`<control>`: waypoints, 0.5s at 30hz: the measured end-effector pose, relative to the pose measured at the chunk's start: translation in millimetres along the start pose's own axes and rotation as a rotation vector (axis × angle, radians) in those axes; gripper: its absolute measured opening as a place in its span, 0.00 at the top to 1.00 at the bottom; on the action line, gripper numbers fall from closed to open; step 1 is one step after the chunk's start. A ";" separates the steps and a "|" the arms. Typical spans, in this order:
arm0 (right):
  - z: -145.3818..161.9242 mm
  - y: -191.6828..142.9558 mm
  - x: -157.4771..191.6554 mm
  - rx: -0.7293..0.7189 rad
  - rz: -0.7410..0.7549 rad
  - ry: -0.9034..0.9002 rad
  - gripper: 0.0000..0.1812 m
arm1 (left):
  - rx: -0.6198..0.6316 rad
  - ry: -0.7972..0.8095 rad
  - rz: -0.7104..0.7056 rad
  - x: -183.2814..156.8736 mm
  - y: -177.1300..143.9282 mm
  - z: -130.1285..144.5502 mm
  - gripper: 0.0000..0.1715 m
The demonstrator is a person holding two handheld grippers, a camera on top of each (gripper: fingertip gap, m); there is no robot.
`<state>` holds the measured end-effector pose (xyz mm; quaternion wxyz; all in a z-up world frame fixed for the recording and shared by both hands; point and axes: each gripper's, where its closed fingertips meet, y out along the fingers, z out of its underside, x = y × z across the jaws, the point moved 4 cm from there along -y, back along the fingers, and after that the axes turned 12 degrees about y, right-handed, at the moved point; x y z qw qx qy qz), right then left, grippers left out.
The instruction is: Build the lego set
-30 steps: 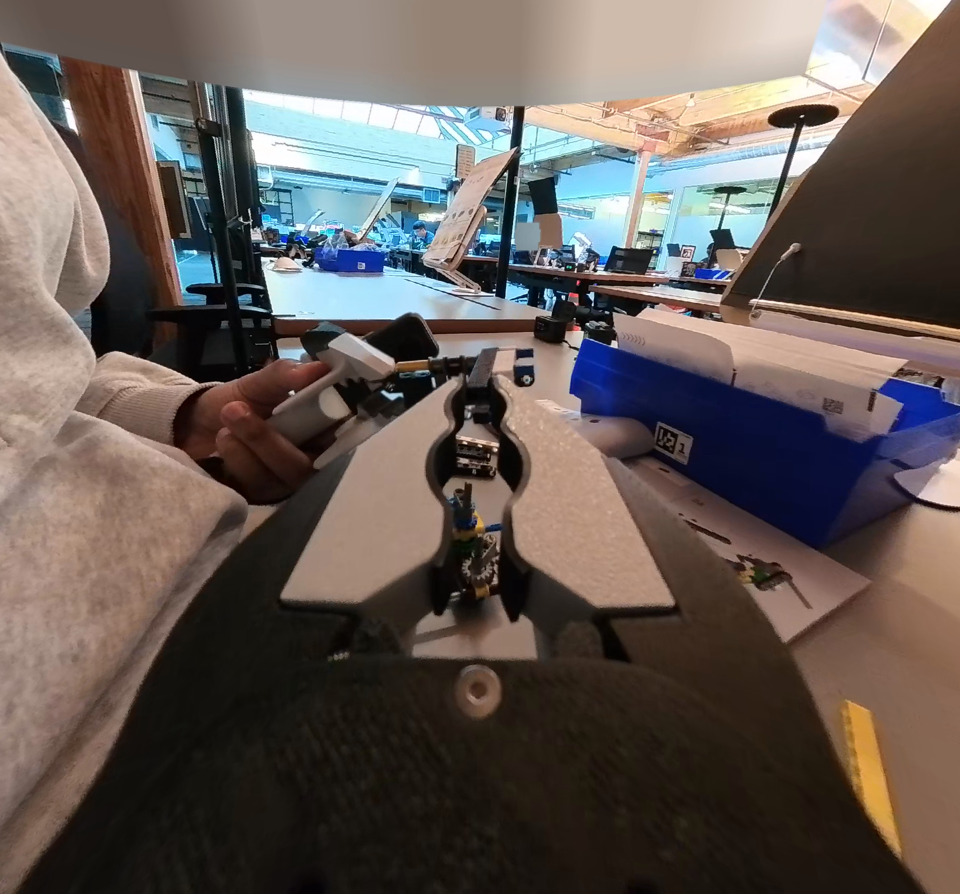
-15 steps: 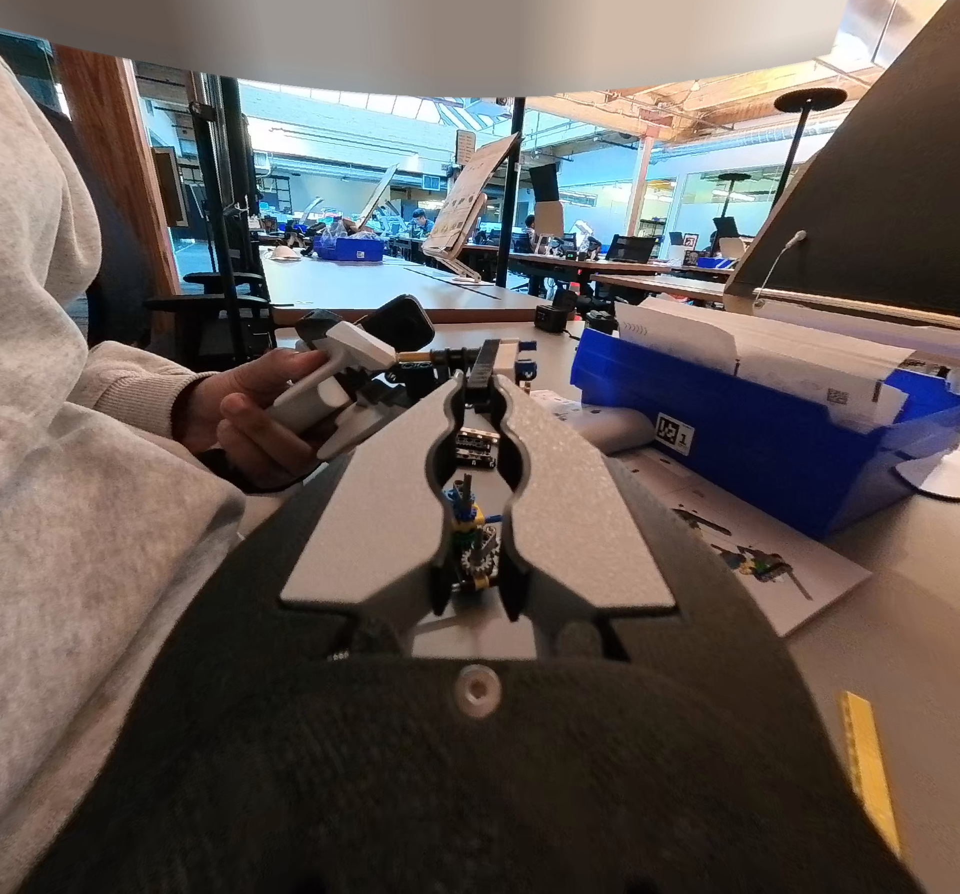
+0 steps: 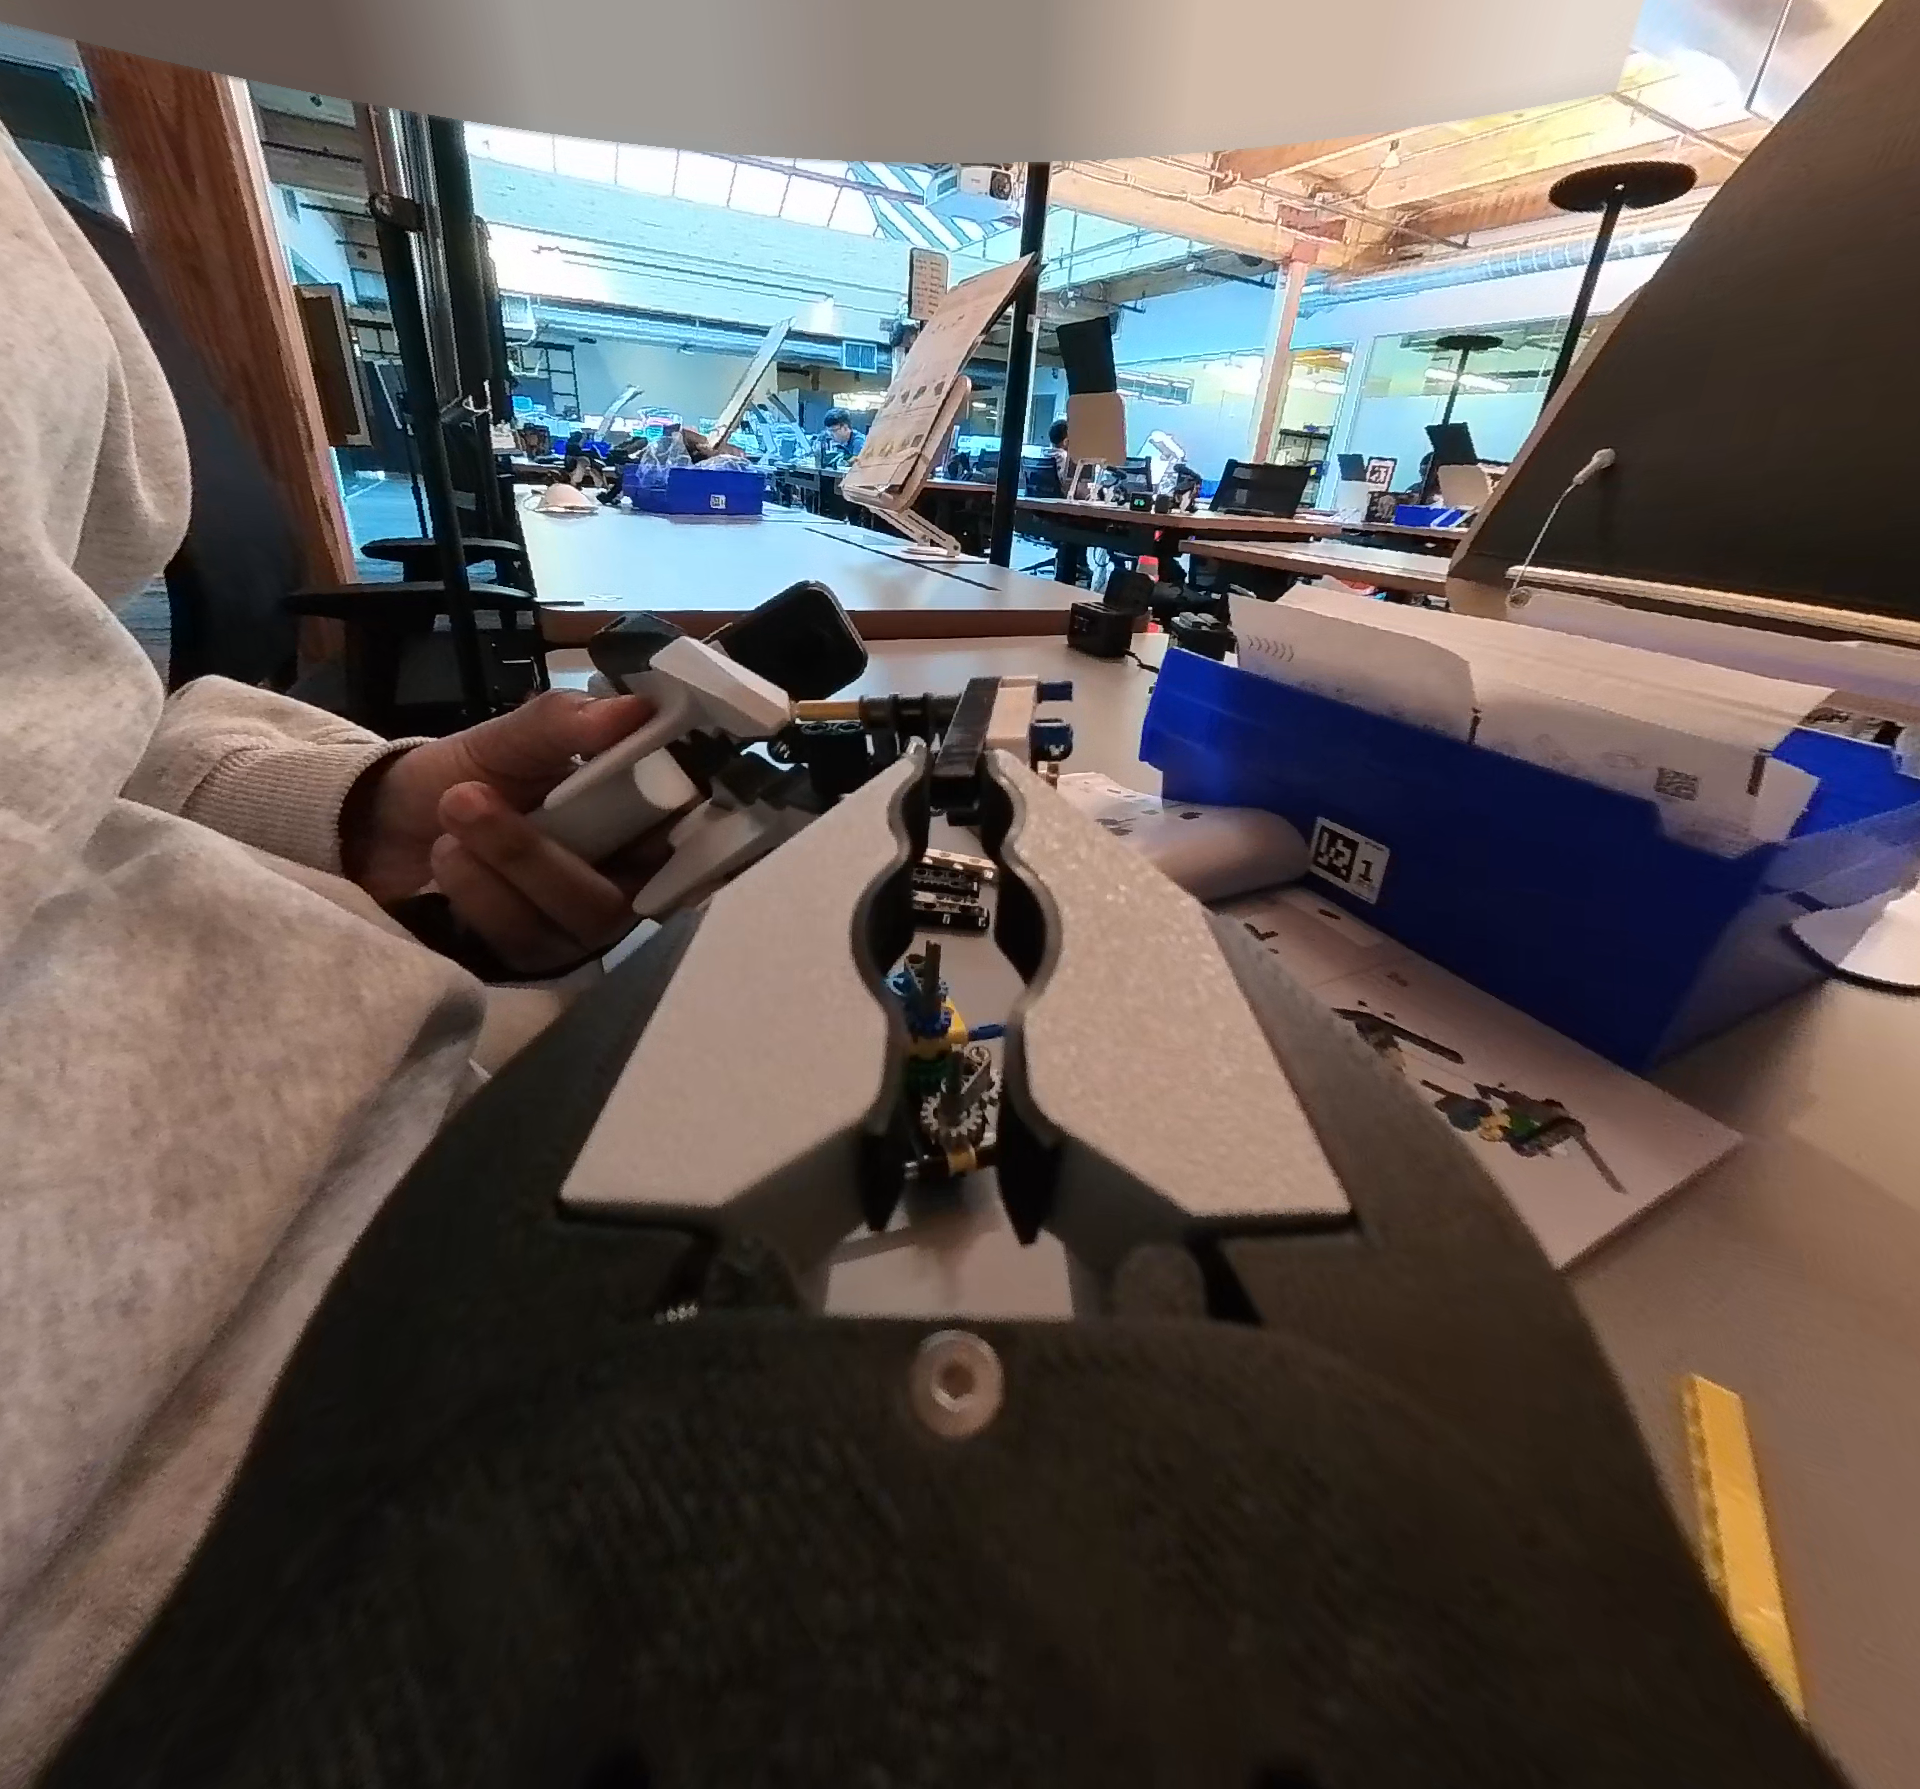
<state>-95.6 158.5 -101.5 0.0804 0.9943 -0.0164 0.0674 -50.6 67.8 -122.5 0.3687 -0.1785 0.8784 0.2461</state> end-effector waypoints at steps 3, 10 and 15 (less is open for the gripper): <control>0.0 0.0 0.0 0.000 0.000 0.000 0.96 | 0.000 0.000 0.000 -0.1 -0.1 -0.1 0.91; -0.4 -0.1 -0.3 -0.004 -0.003 0.007 0.96 | 0.004 0.002 -0.001 -0.1 0.2 0.4 0.91; -0.1 0.1 -0.8 -0.003 -0.003 0.010 0.96 | 0.004 0.002 -0.002 0.2 0.2 0.3 0.91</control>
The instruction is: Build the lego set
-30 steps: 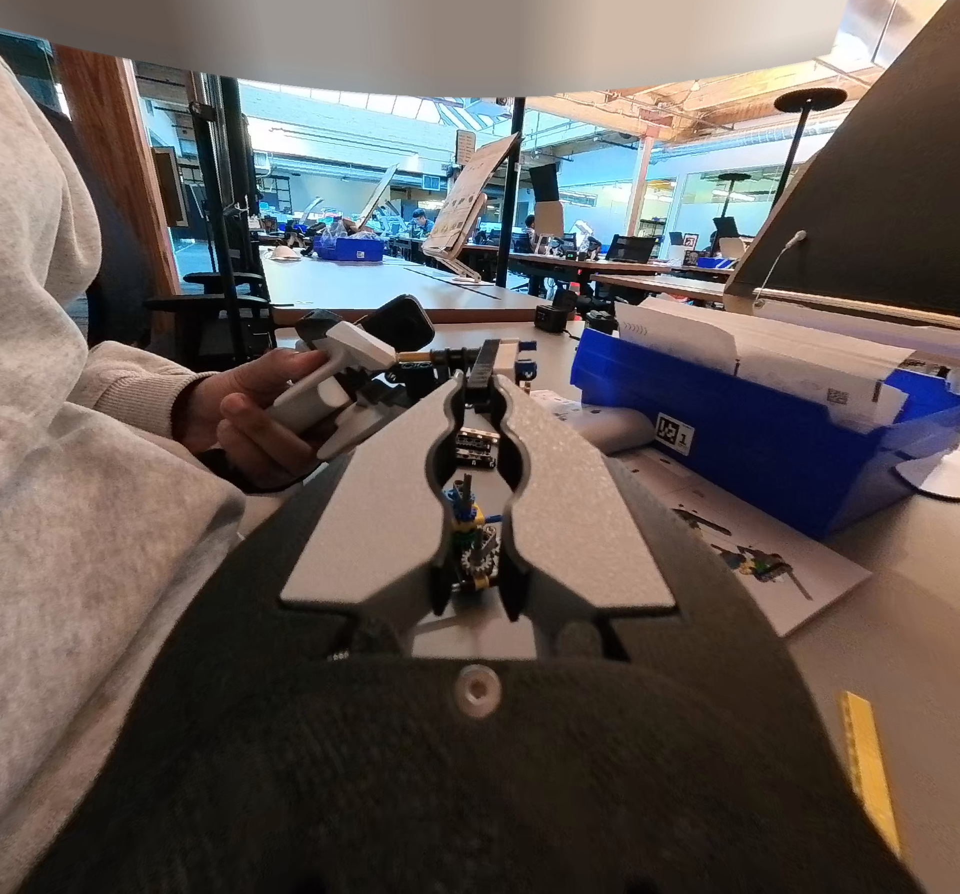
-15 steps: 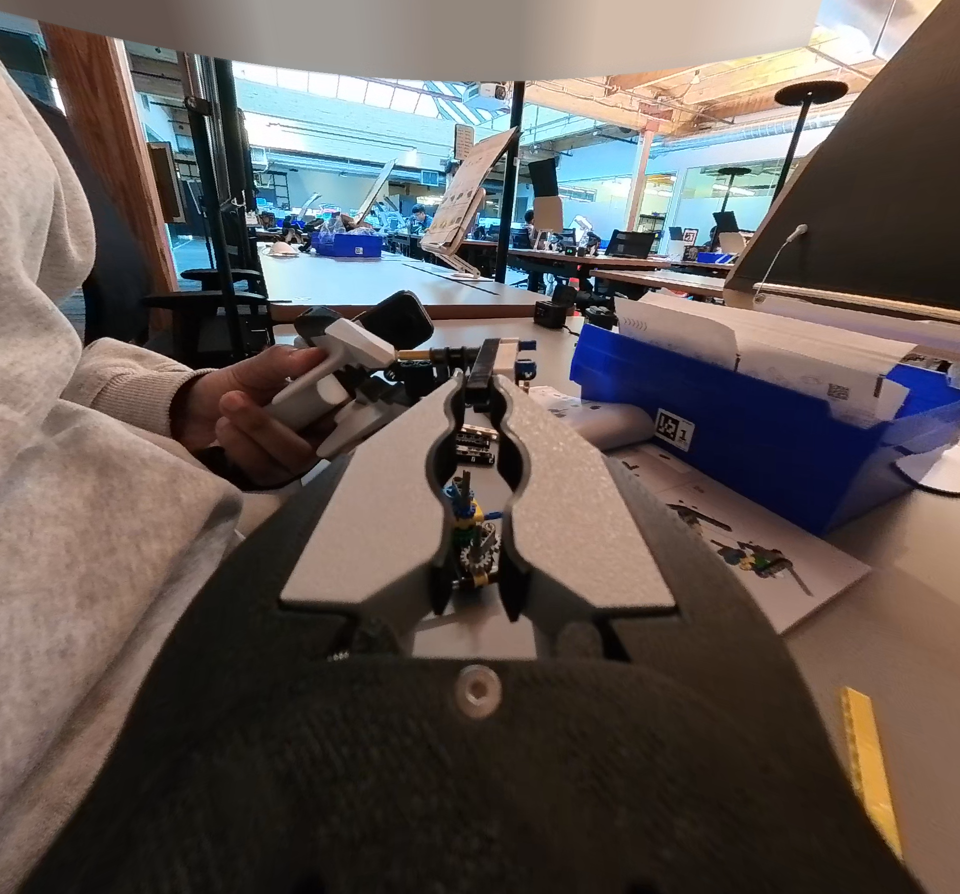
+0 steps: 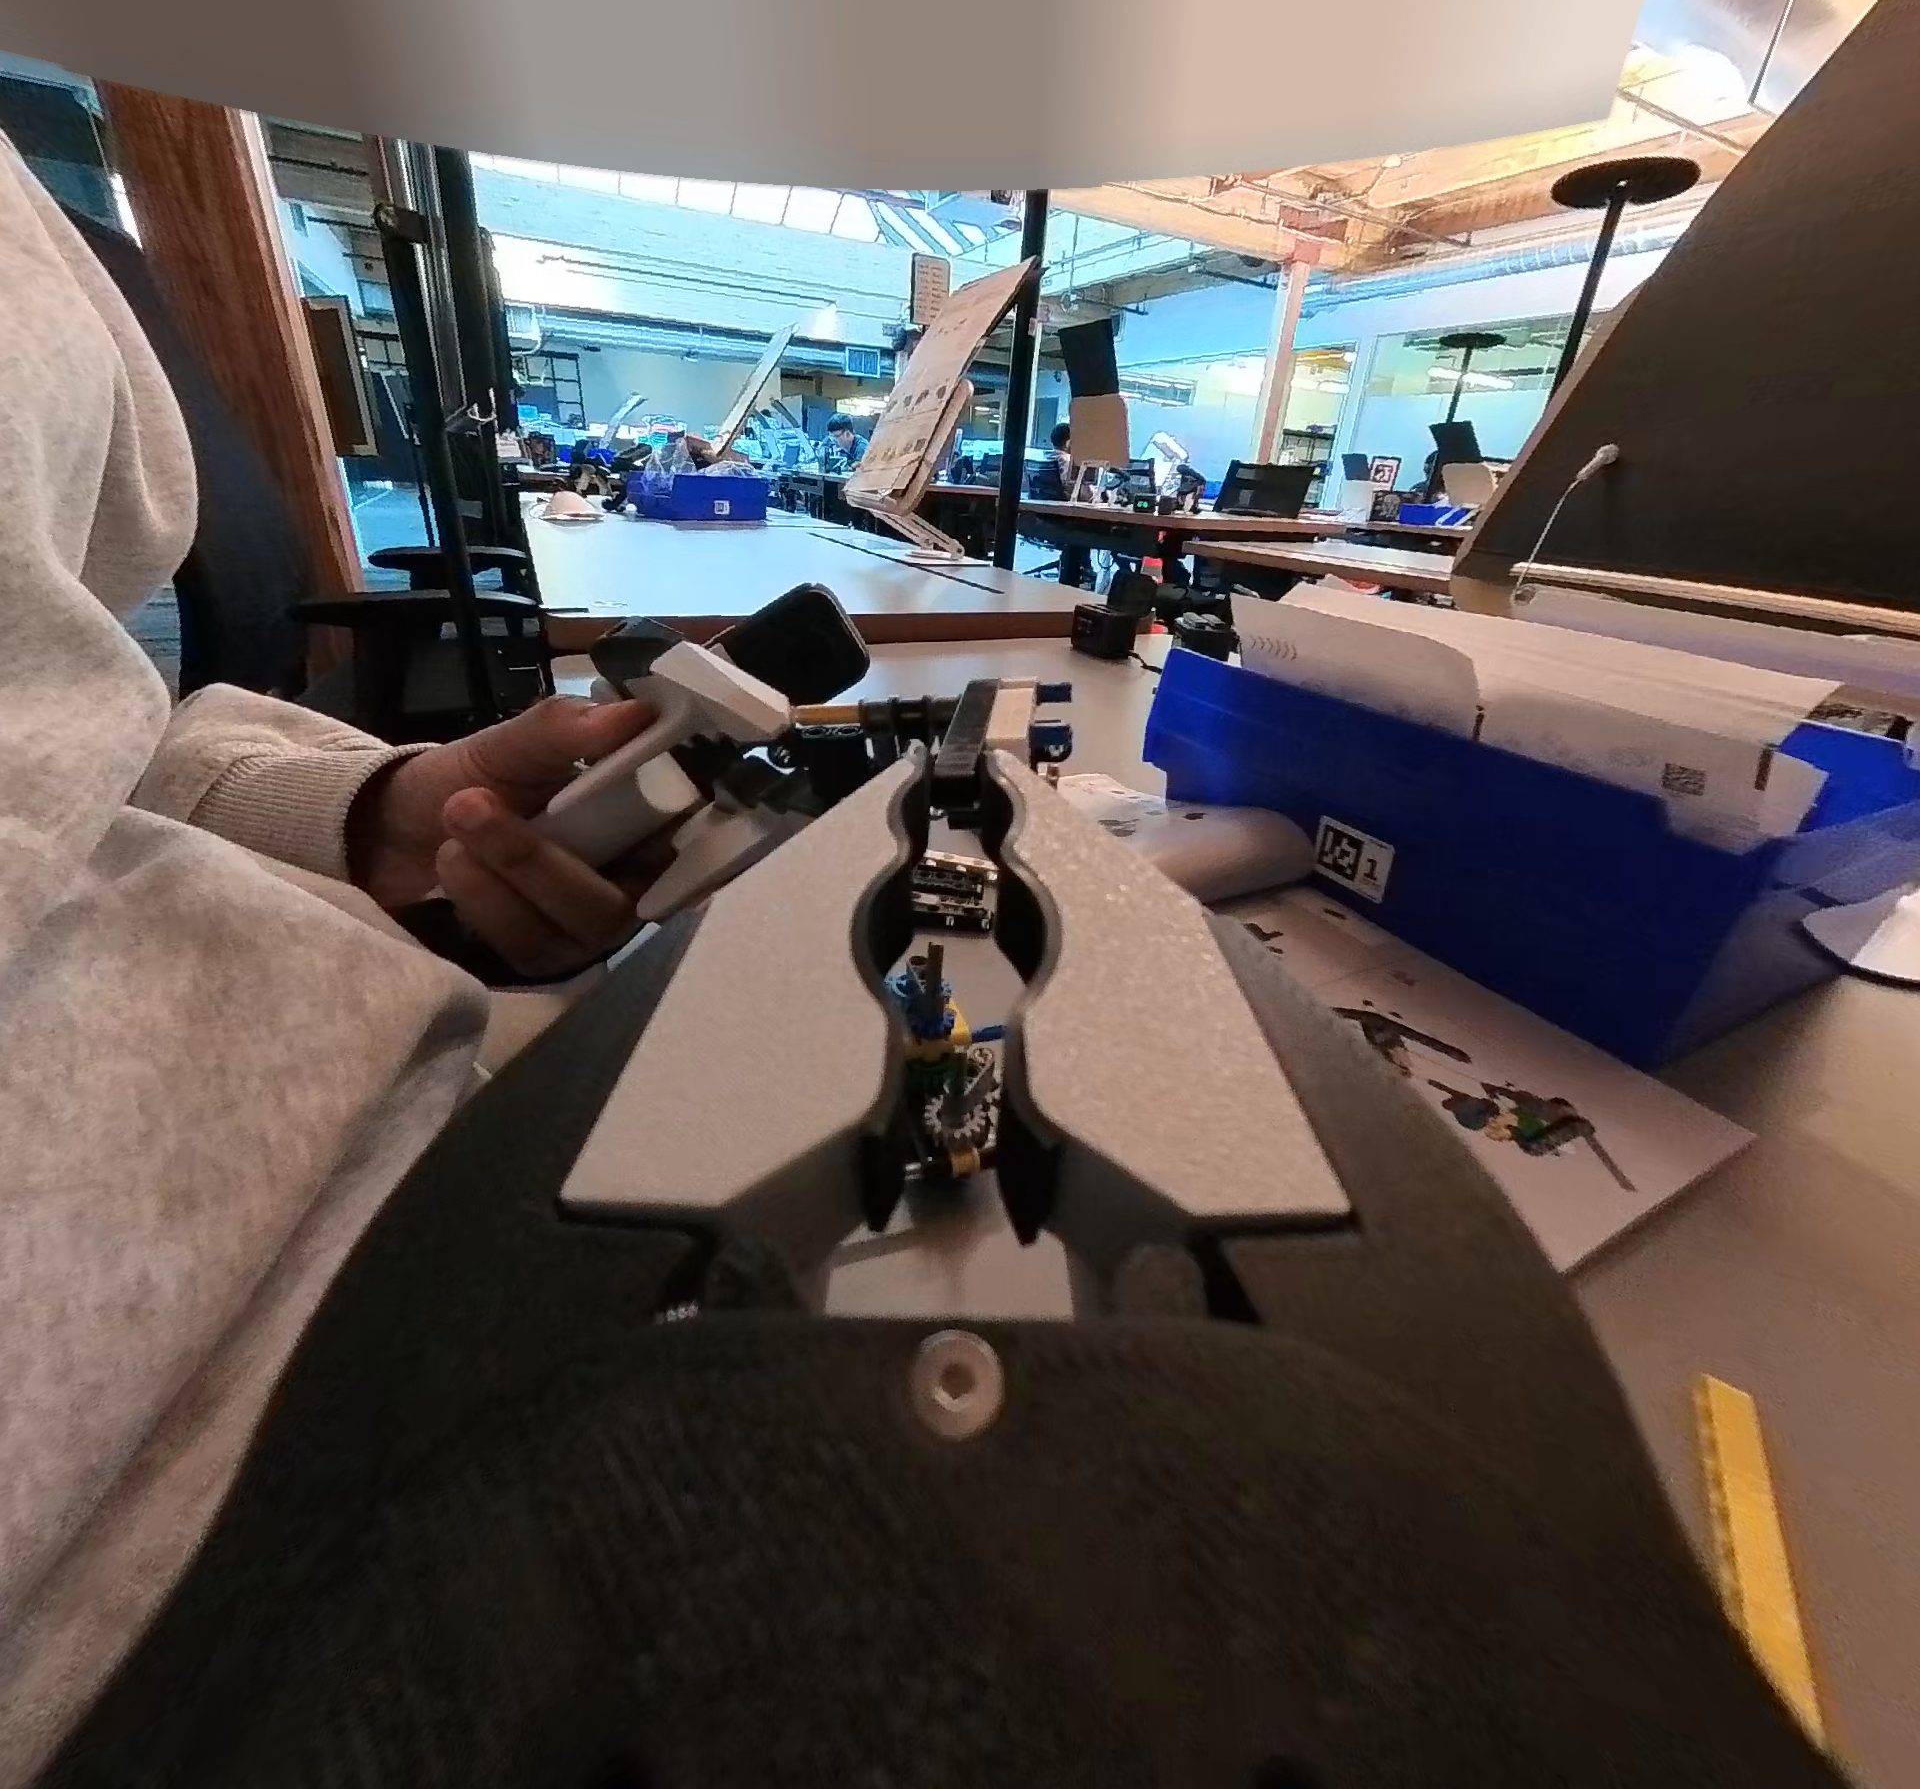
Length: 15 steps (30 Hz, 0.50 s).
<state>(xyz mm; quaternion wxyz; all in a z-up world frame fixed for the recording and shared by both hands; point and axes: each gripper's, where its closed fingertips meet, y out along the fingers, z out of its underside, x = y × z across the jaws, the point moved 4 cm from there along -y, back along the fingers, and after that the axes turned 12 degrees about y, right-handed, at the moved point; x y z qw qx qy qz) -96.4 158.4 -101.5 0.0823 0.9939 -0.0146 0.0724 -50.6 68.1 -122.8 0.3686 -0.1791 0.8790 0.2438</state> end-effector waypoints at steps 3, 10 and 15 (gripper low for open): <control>0.3 0.3 -0.5 0.001 0.003 0.003 0.96 | 0.001 -0.002 0.000 0.3 0.1 0.3 0.91; -0.2 0.3 -1.6 -0.004 0.003 0.021 0.96 | 0.005 -0.005 0.004 0.0 0.8 1.3 0.91; -0.8 0.5 -1.7 -0.012 0.000 0.036 0.96 | 0.006 -0.006 0.008 -0.3 1.2 1.8 0.91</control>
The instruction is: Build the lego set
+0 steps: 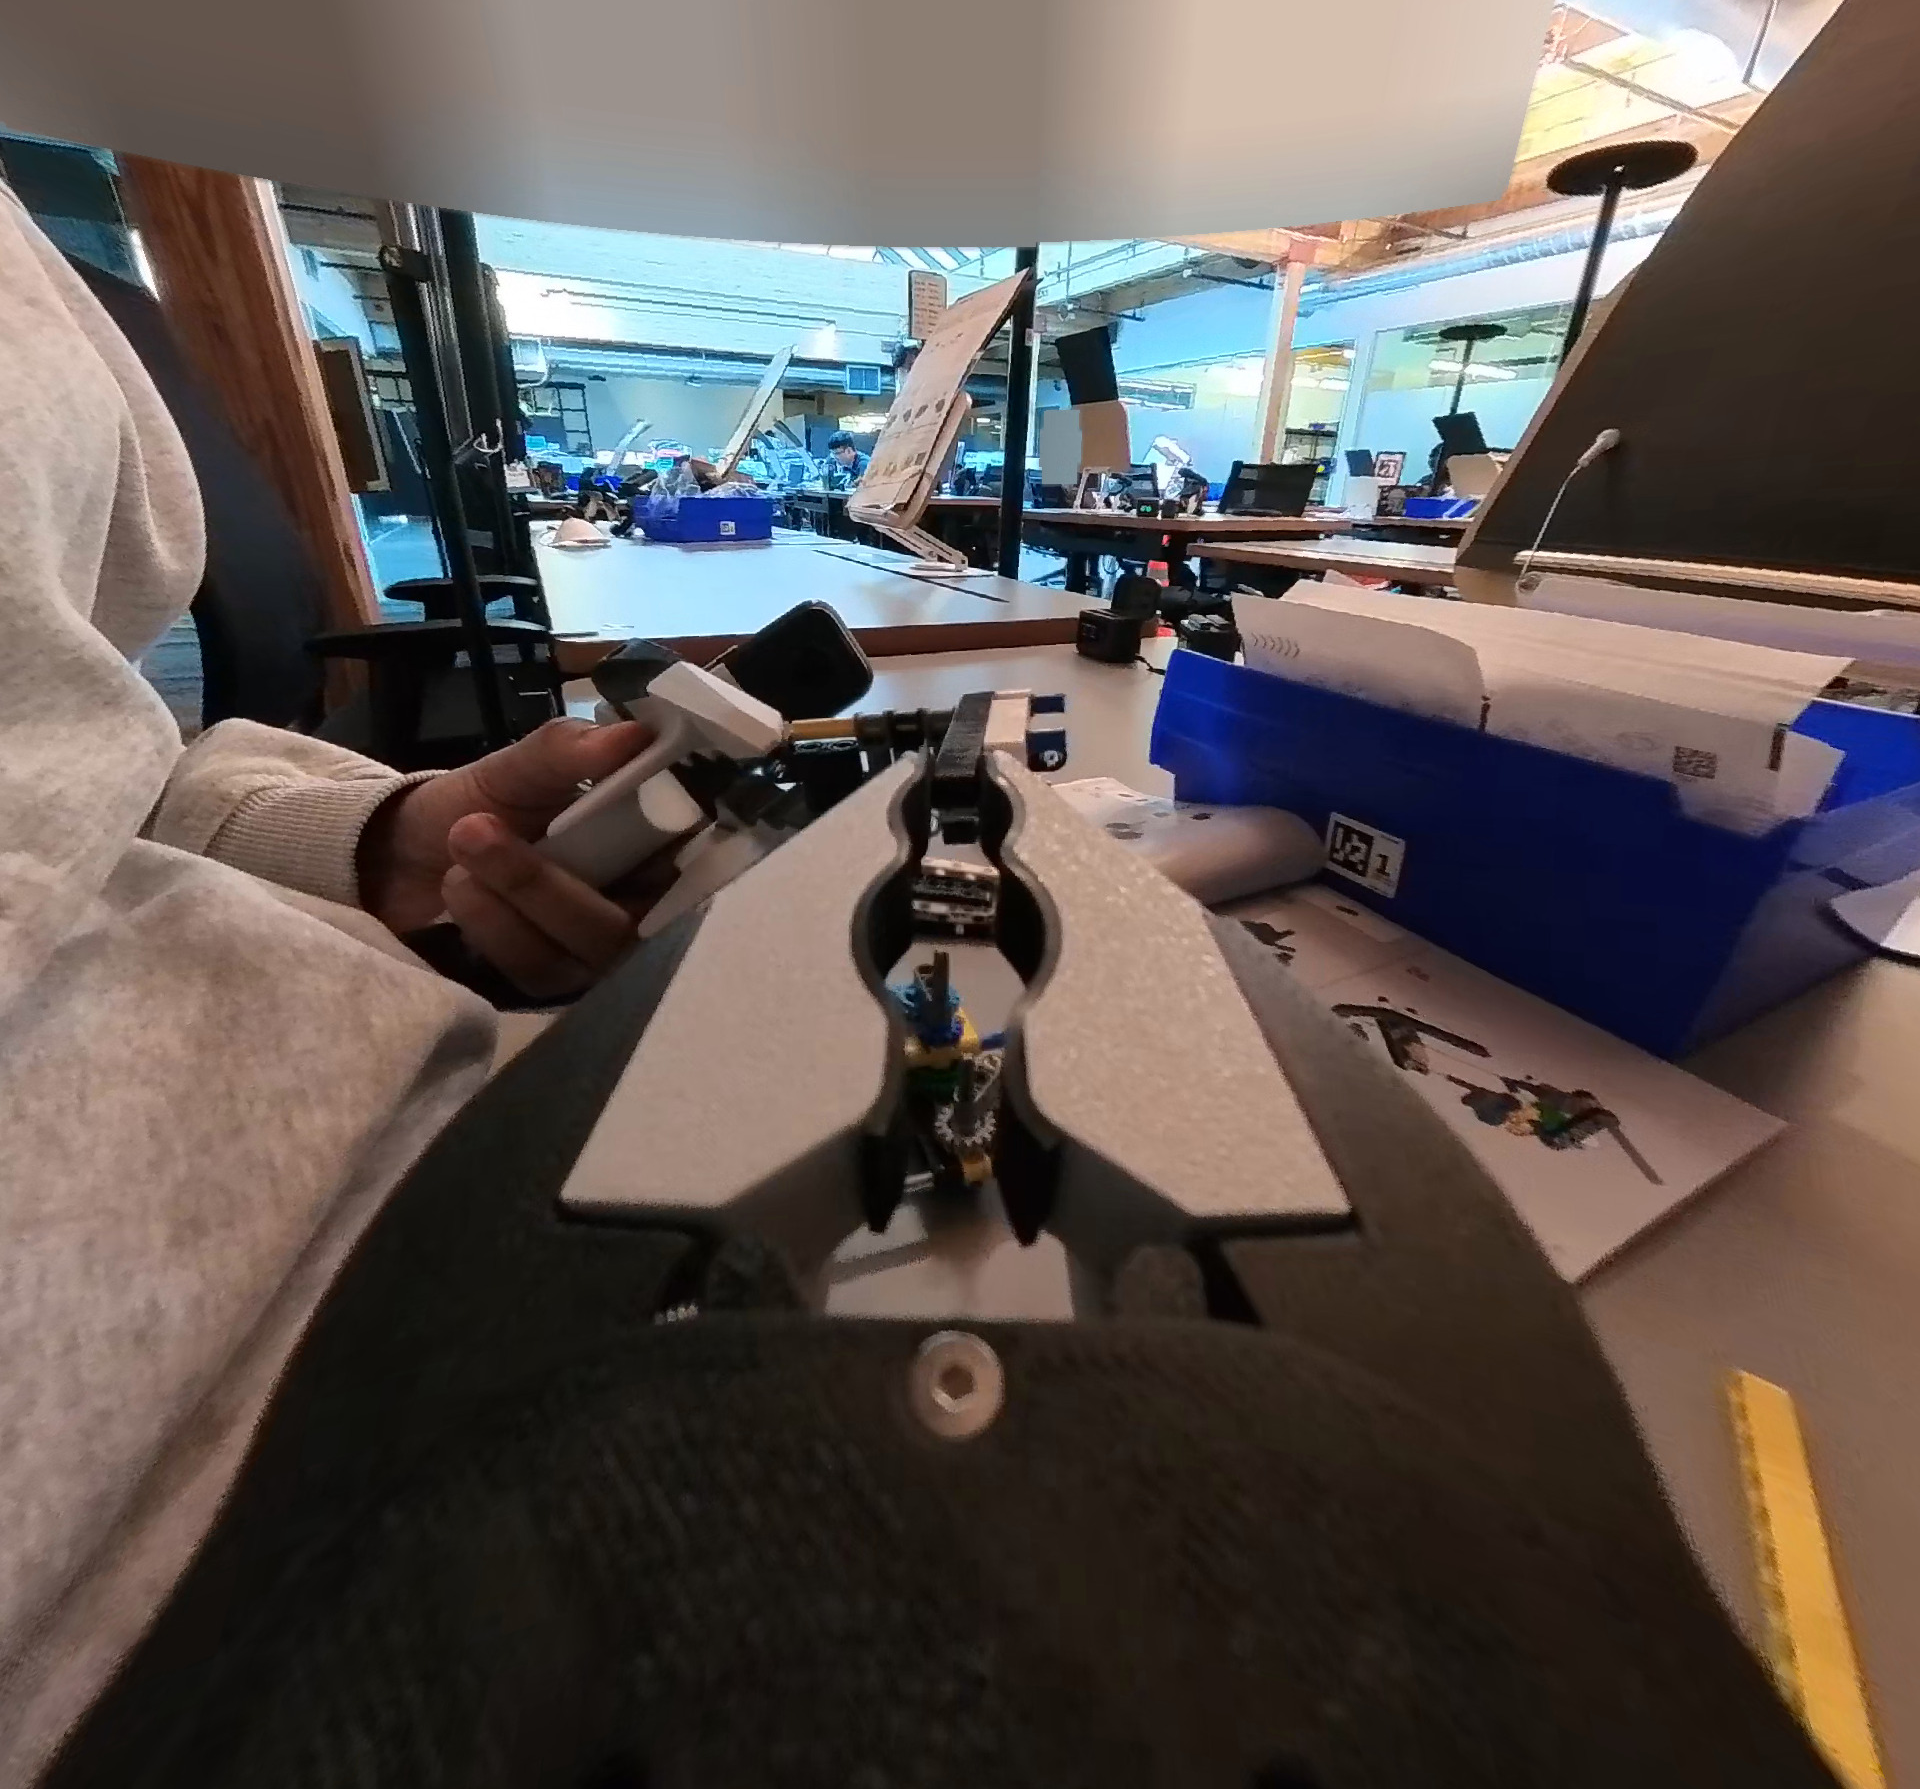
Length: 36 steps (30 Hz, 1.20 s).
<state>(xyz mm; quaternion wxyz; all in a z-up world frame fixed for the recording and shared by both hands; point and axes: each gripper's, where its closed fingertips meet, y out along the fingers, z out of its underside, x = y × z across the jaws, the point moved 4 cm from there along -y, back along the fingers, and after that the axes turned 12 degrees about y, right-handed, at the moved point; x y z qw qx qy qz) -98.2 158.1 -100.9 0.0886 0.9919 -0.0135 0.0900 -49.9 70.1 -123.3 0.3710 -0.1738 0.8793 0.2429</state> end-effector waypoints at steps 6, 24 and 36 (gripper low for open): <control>-0.6 0.1 -0.1 -0.010 -0.006 0.017 0.96 | -0.008 -0.010 0.013 -1.5 -0.1 -0.8 0.91; 1.2 -1.5 -4.2 -0.006 -0.010 0.040 0.97 | -0.068 -0.084 0.080 -4.1 -3.5 -7.0 0.89; -0.8 -1.9 -0.3 0.029 0.101 -0.244 0.97 | -0.069 -0.160 0.048 5.5 -5.1 -4.8 0.91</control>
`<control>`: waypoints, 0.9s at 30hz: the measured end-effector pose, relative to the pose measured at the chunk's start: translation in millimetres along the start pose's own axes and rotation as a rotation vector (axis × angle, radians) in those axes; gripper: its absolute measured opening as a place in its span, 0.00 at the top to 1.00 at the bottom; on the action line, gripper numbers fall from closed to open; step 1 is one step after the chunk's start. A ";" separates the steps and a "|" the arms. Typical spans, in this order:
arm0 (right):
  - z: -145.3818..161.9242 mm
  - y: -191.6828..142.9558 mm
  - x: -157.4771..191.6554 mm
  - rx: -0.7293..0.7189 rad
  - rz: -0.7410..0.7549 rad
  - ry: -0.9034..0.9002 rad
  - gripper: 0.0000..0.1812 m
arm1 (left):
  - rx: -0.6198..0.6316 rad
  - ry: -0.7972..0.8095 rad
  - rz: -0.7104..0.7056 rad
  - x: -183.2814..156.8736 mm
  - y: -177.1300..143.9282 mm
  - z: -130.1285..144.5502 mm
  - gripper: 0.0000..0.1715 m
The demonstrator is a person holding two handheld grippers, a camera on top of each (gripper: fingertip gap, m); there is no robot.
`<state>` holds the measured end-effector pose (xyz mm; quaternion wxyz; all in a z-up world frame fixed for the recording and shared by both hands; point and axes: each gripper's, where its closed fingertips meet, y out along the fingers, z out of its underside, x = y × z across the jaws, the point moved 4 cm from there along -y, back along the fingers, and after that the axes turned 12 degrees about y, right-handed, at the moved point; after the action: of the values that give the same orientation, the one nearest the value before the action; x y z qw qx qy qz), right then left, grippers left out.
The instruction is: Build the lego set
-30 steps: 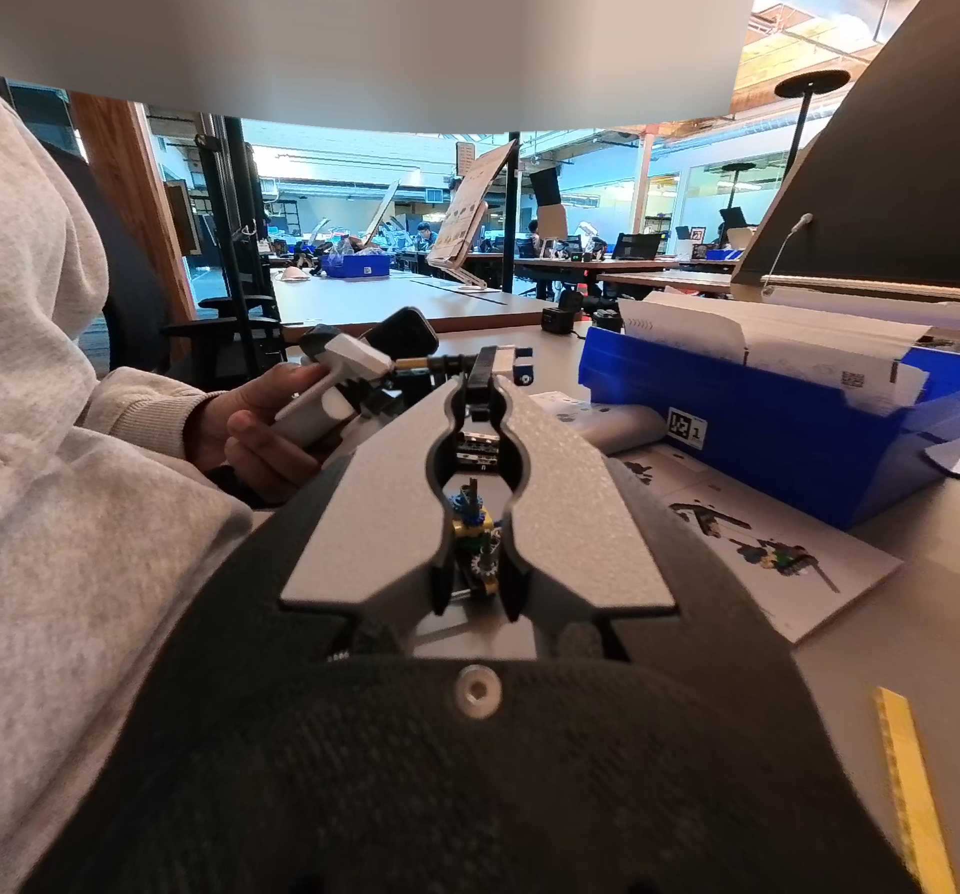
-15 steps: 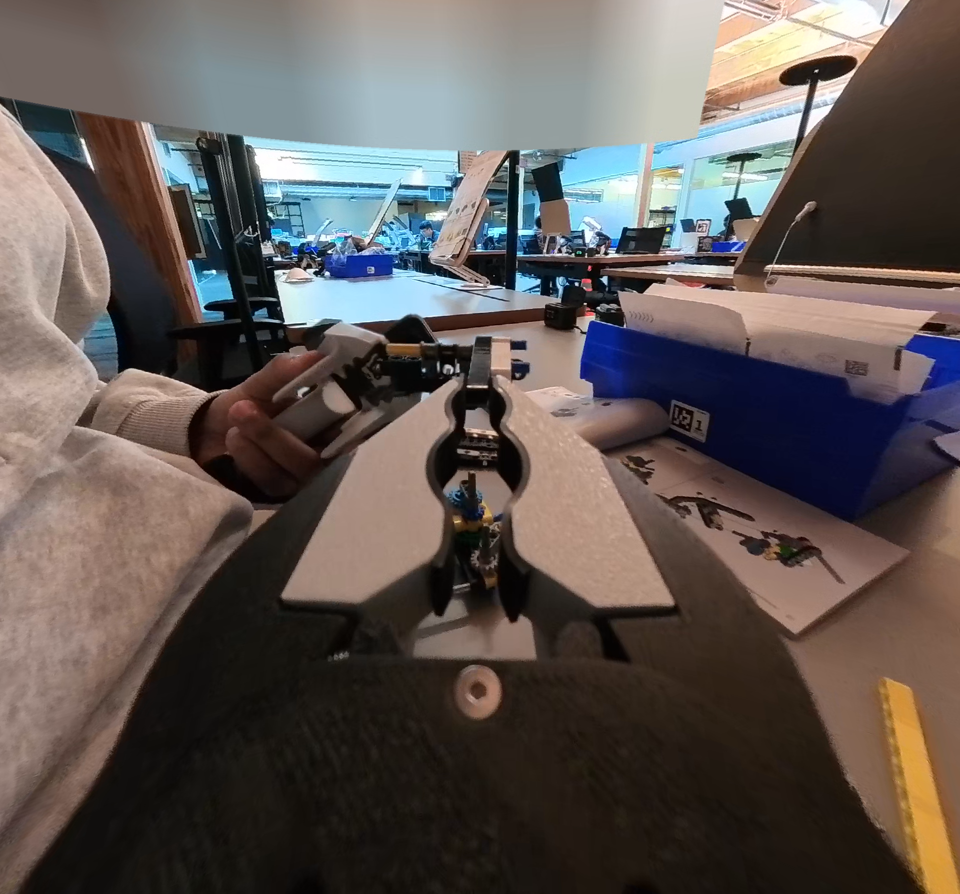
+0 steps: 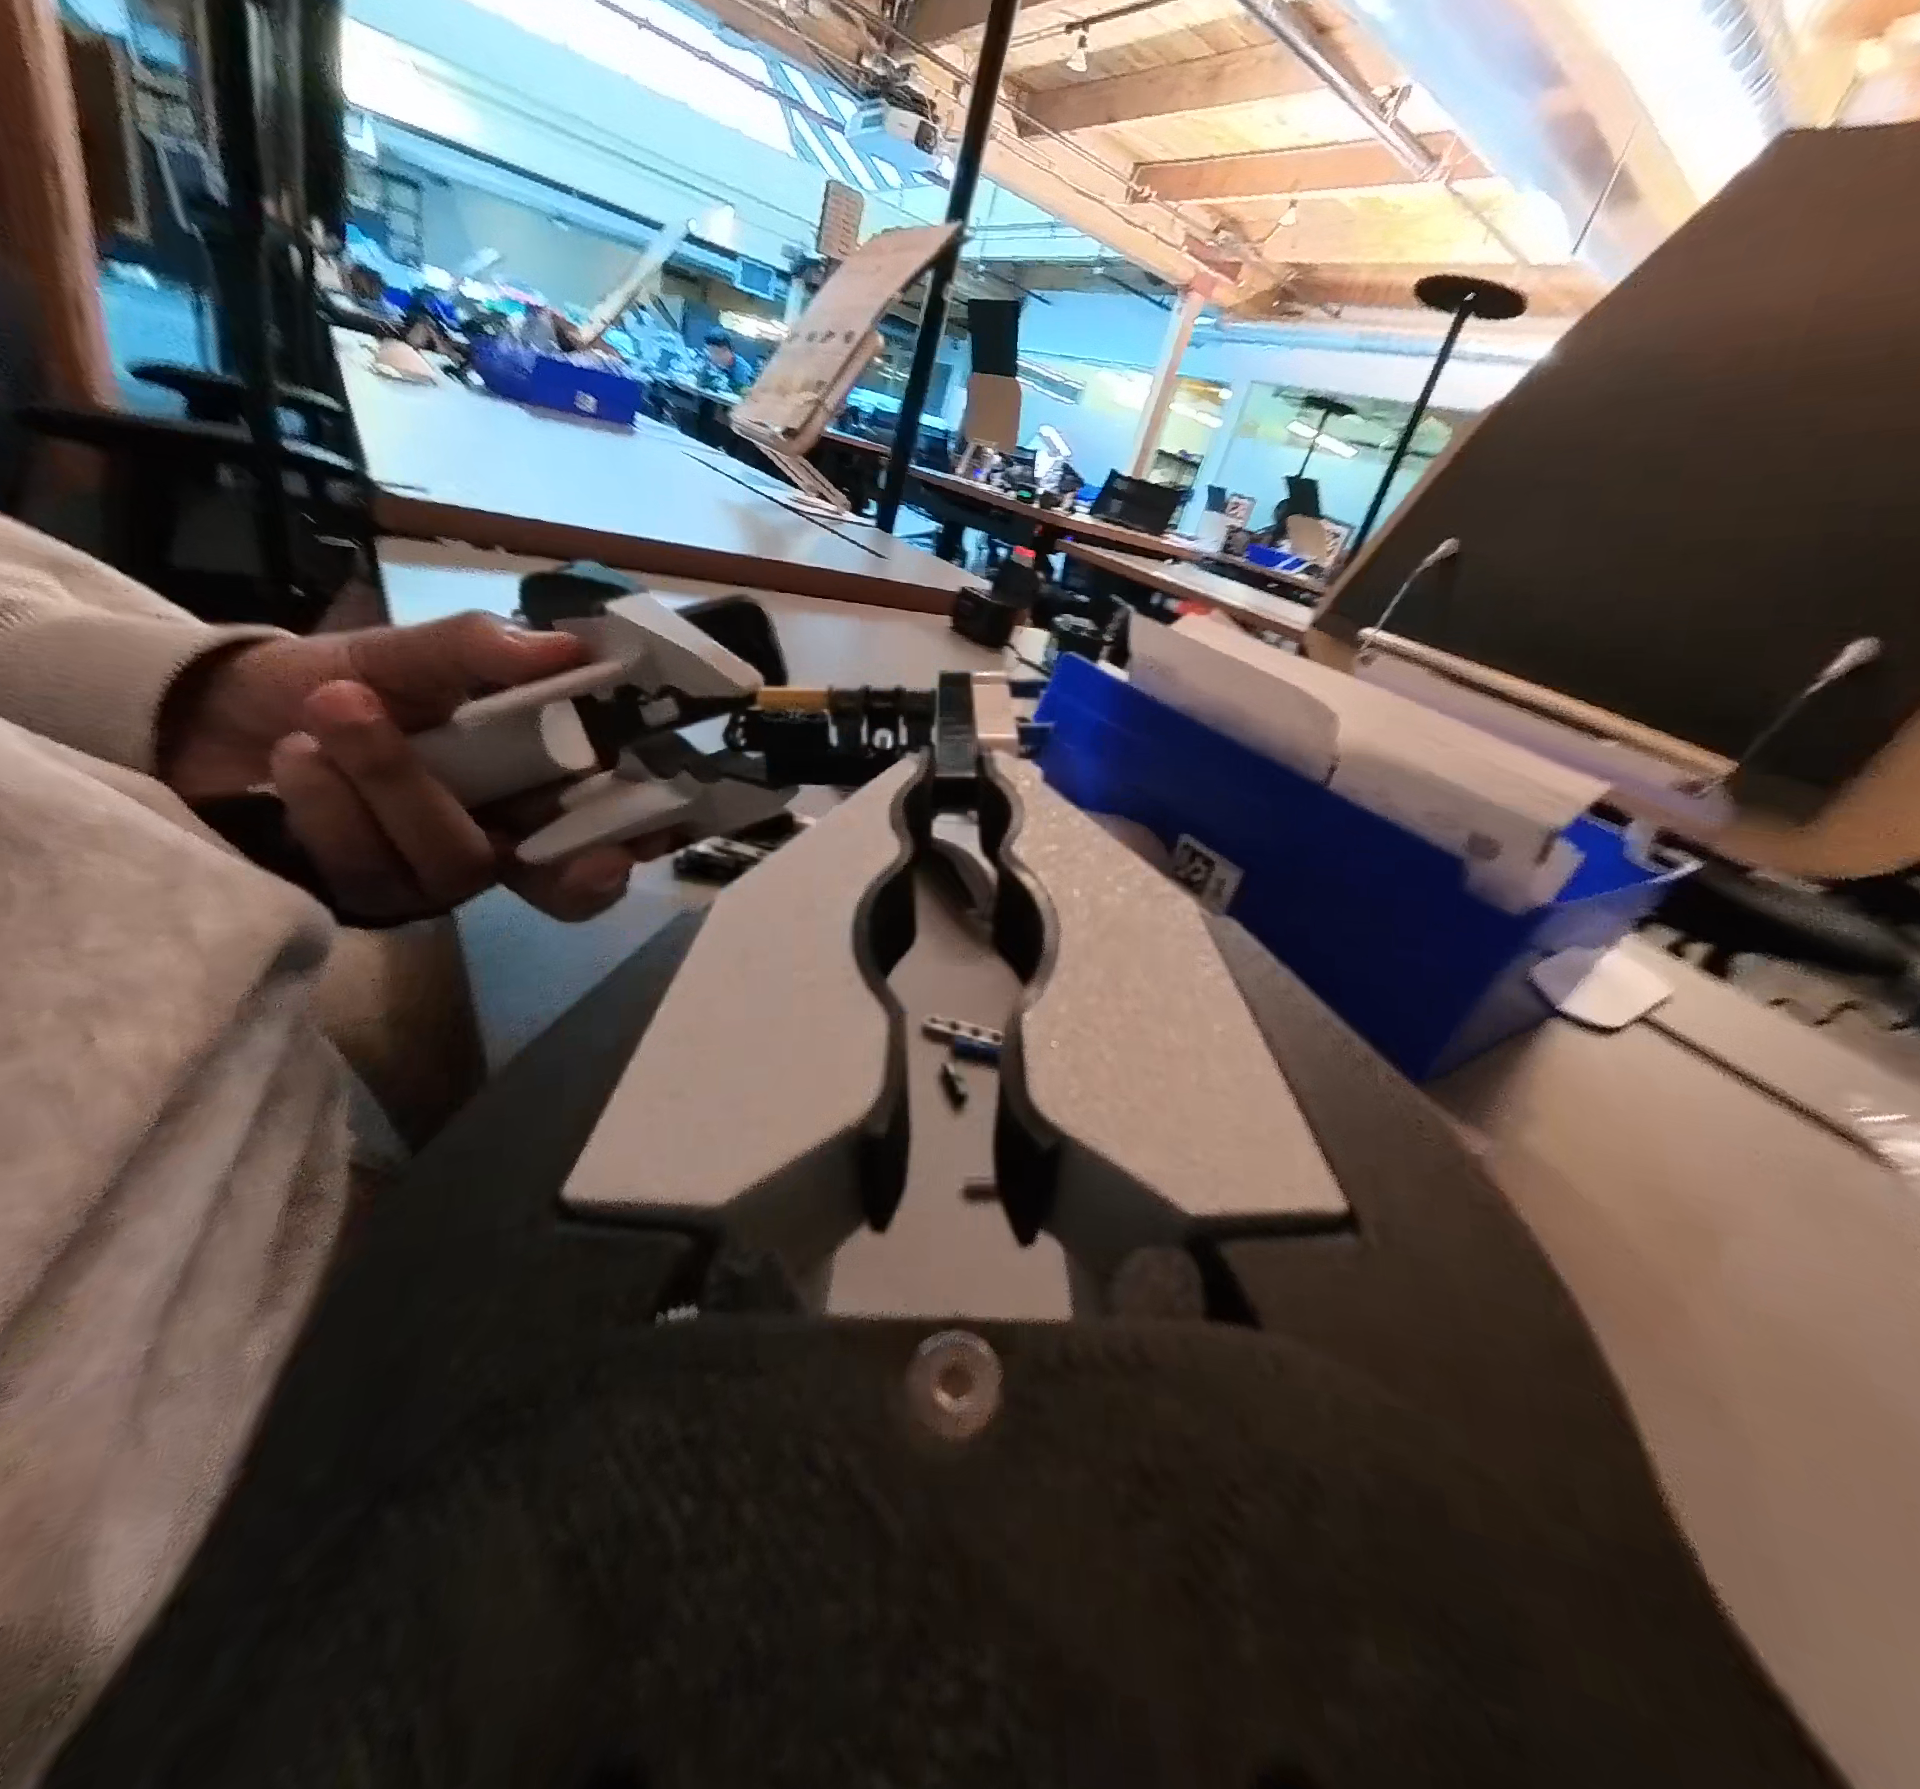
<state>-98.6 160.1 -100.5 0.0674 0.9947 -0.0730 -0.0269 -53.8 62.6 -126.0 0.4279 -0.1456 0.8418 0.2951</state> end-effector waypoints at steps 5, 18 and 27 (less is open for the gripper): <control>-3.9 -0.3 1.2 -0.001 0.076 -0.153 0.97 | 0.034 -0.043 0.028 0.1 4.6 7.0 0.91; -0.2 0.0 2.2 0.003 0.041 -0.100 0.97 | 0.012 0.020 -0.028 2.8 1.6 3.1 0.98; 5.5 1.3 3.0 0.017 0.017 -0.053 0.96 | 0.026 0.199 -0.150 3.0 -2.1 -2.4 0.98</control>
<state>-96.1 157.6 -105.9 0.0571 0.9935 -0.0836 -0.0518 -56.0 59.4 -128.1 0.3649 -0.2313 0.8707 0.2352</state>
